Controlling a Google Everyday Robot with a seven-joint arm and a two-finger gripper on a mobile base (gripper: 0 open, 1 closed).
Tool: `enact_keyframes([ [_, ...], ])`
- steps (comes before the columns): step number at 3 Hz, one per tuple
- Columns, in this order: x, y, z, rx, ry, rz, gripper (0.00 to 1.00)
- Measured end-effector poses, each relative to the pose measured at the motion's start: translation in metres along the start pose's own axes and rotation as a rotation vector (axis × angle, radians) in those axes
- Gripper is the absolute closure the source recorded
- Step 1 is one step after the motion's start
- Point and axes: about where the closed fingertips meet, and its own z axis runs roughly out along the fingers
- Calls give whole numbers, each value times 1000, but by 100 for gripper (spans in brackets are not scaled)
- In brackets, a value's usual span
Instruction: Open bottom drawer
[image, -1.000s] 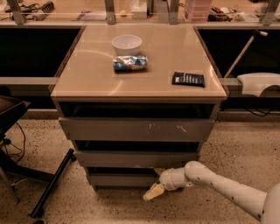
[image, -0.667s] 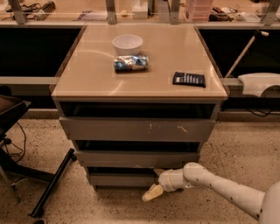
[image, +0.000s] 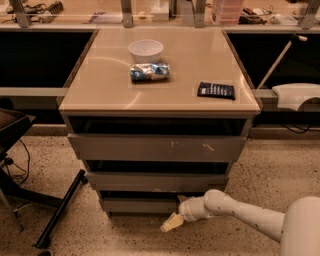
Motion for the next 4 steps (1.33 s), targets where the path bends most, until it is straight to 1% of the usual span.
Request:
enact_keyframes([
  [1, 6, -5, 9, 33, -4, -4, 0],
  [2, 26, 10, 21, 122, 24, -79, 0],
  [3, 26, 9, 21, 123, 23, -79, 0],
  [4, 33, -8, 20, 200, 14, -75, 0],
])
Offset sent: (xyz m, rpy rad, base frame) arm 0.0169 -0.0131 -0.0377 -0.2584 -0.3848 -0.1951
